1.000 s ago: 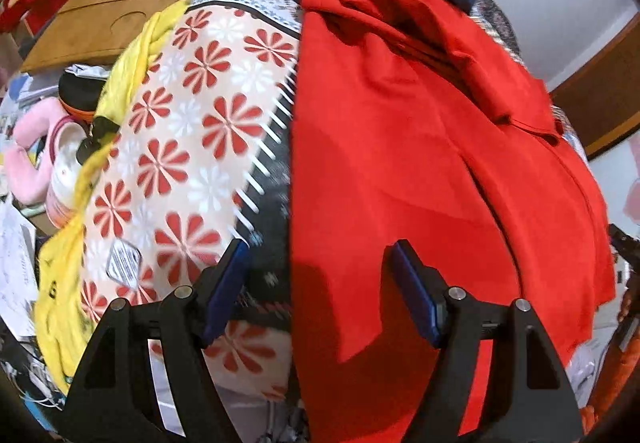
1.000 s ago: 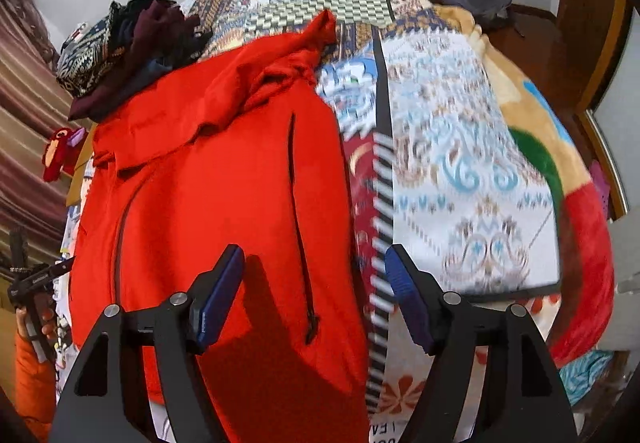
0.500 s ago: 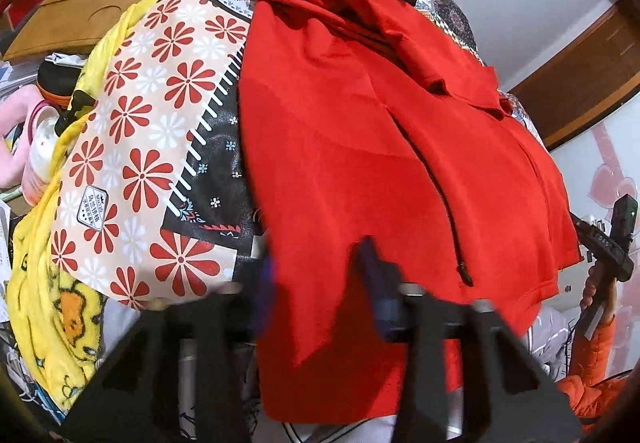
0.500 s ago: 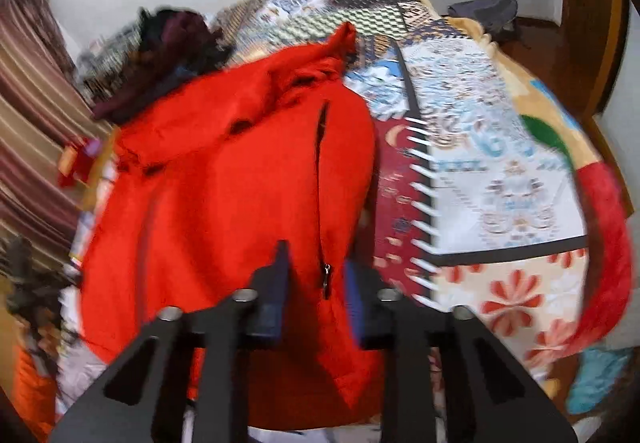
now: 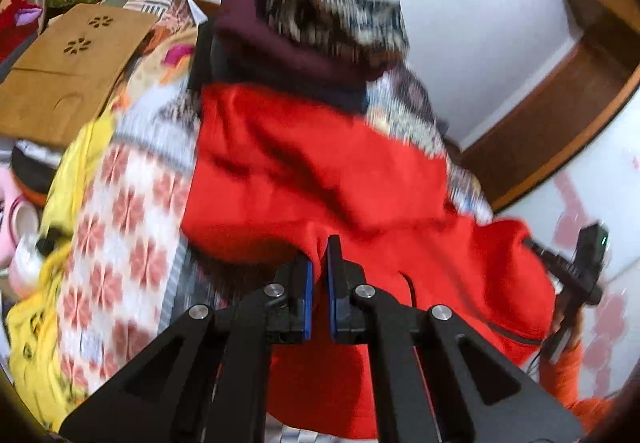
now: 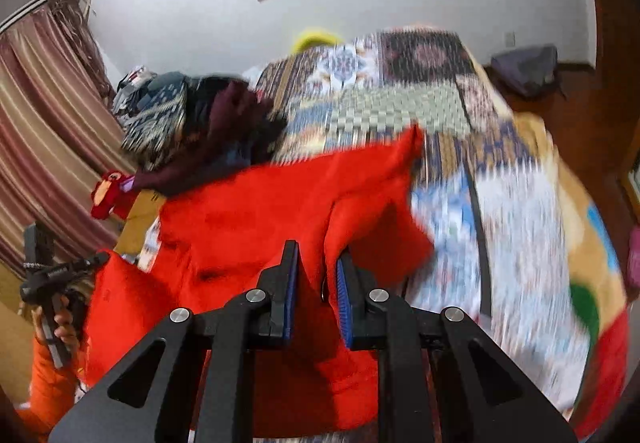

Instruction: Fold large clothes

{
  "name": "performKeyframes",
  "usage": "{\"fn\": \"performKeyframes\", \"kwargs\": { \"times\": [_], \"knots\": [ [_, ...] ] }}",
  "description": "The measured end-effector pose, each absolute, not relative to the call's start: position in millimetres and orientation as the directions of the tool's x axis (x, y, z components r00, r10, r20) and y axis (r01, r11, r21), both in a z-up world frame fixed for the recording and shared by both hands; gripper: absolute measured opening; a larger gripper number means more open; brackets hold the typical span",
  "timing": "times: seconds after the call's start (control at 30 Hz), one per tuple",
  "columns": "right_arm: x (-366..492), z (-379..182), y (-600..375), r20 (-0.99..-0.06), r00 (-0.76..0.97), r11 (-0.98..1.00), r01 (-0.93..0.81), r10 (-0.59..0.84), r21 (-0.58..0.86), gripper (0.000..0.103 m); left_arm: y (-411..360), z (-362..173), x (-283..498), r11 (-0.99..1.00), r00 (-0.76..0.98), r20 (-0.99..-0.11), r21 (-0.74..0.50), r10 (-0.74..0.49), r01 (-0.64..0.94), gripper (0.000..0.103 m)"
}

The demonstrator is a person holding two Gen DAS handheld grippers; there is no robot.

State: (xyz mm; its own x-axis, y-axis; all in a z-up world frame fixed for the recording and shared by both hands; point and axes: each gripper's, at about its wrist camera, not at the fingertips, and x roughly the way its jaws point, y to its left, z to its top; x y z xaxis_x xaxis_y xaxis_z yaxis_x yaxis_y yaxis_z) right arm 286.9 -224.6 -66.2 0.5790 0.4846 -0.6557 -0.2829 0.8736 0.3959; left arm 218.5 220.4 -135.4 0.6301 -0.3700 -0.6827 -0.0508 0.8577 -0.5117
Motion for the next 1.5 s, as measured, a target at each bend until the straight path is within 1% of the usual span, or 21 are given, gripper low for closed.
{"fn": "performKeyframes", "kwargs": {
  "times": [0.13, 0.2, 0.27, 0.3, 0.33, 0.4, 0.43, 0.47, 0.53, 0.67, 0.87, 1.03, 1.1, 1.13, 1.2, 1.27, 1.3, 1.33, 1.37, 1.43, 1.5],
  "knots": [
    [340.3, -58.7, -217.1, -0.657, 0.602, 0.89, -0.257, 0.453, 0.378, 0.016, 236.8, -125.4, 282.7, 0.874, 0.659, -0.69, -0.476, -0.299, -0.102, 0.005],
    [370.8, -57.5, -213.5, -0.674, 0.627, 0.918, -0.215, 0.391, 0.332, 0.023, 249.1, -132.2, 314.3, 0.861, 0.654, -0.705, -0.483, -0.274, -0.159, 0.005],
    [392.4, -55.9, -215.8, -0.688, 0.655, 0.945, -0.134, 0.312, 0.3, 0.023, 262.7, -143.5, 344.9, 0.845, 0.633, -0.736, -0.479, -0.24, -0.238, 0.007],
    [398.4, -54.5, -219.9, -0.683, 0.667, 0.946, -0.105, 0.296, 0.308, 0.025, 268.8, -147.3, 357.5, 0.834, 0.626, -0.75, -0.474, -0.215, -0.281, 0.007],
    [400.9, -53.3, -223.9, -0.68, 0.67, 0.941, -0.089, 0.299, 0.326, 0.036, 272.5, -148.6, 367.6, 0.836, 0.624, -0.757, -0.46, -0.192, -0.3, 0.008],
    [402.3, -54.8, -230.6, -0.675, 0.662, 0.926, -0.079, 0.326, 0.369, 0.055, 274.2, -145.5, 373.9, 0.852, 0.636, -0.76, -0.416, -0.133, -0.319, 0.022],
    [401.8, -55.8, -231.4, -0.674, 0.663, 0.926, -0.079, 0.325, 0.369, 0.058, 273.9, -142.5, 373.3, 0.86, 0.646, -0.756, -0.394, -0.104, -0.323, 0.04],
    [398.5, -58.1, -231.5, -0.681, 0.661, 0.931, -0.078, 0.316, 0.357, 0.059, 273.1, -138.5, 369.9, 0.869, 0.663, -0.745, -0.374, -0.074, -0.323, 0.055],
    [396.6, -66.9, -229.8, -0.714, 0.628, 0.941, -0.095, 0.309, 0.324, 0.061, 271.2, -133.7, 358.8, 0.887, 0.69, -0.723, -0.336, -0.029, -0.316, 0.061],
    [398.1, -97.5, -226.6, -0.801, 0.525, 0.956, -0.115, 0.288, 0.268, 0.063, 268.4, -141.0, 347.4, 0.919, 0.662, -0.749, -0.271, -0.013, -0.288, 0.062],
    [411.4, -154.4, -225.9, -0.907, 0.335, 0.967, -0.096, 0.256, 0.238, 0.064, 260.3, -188.8, 324.2, 0.954, 0.551, -0.833, -0.197, -0.041, -0.226, 0.063],
    [419.8, -179.4, -227.4, -0.891, 0.291, 0.935, -0.038, 0.349, 0.354, 0.064, 257.6, -242.4, 319.1, 0.938, 0.436, -0.89, -0.256, -0.134, -0.234, 0.062],
    [425.8, -192.0, -223.5, -0.869, 0.235, 0.895, -0.011, 0.436, 0.446, 0.064, 255.7, -253.6, 323.5, 0.932, 0.441, -0.883, -0.283, -0.161, -0.227, 0.067],
    [428.0, -197.4, -220.9, -0.863, 0.219, 0.884, -0.001, 0.456, 0.467, 0.064, 253.2, -254.5, 327.2, 0.932, 0.455, -0.875, -0.289, -0.164, -0.22, 0.075],
    [428.7, -199.2, -210.4, -0.881, 0.229, 0.907, -0.017, 0.413, 0.421, 0.063, 247.7, -253.7, 334.1, 0.931, 0.478, -0.861, -0.302, -0.174, -0.204, 0.08],
    [423.2, -193.0, -196.7, -0.895, 0.242, 0.927, -0.082, 0.376, 0.367, 0.051, 238.3, -254.4, 344.6, 0.934, 0.481, -0.857, -0.305, -0.184, -0.187, 0.08],
    [418.7, -188.7, -192.0, -0.896, 0.258, 0.932, -0.115, 0.362, 0.344, 0.039, 234.7, -253.2, 349.2, 0.937, 0.479, -0.86, -0.295, -0.175, -0.188, 0.08],
    [414.8, -184.8, -189.4, -0.894, 0.27, 0.933, -0.138, 0.358, 0.332, 0.028, 231.7, -252.9, 351.3, 0.939, 0.481, -0.859, -0.293, -0.175, -0.182, 0.07],
    [409.2, -179.8, -188.2, -0.889, 0.284, 0.932, -0.156, 0.358, 0.326, 0.025, 227.7, -252.4, 353.0, 0.937, 0.481, -0.855, -0.308, -0.197, -0.163, 0.048],
    [398.3, -170.3, -190.3, -0.877, 0.304, 0.927, -0.172, 0.372, 0.333, 0.018, 225.4, -251.3, 352.9, 0.931, 0.475, -0.856, -0.322, -0.207, -0.174, 0.015],
    [383.5, -156.0, -194.1, -0.862, 0.327, 0.92, -0.191, 0.388, 0.341, 0.016, 223.9, -246.9, 347.6, 0.929, 0.483, -0.857, -0.308, -0.178, -0.204, 0.013]
  ]
}}
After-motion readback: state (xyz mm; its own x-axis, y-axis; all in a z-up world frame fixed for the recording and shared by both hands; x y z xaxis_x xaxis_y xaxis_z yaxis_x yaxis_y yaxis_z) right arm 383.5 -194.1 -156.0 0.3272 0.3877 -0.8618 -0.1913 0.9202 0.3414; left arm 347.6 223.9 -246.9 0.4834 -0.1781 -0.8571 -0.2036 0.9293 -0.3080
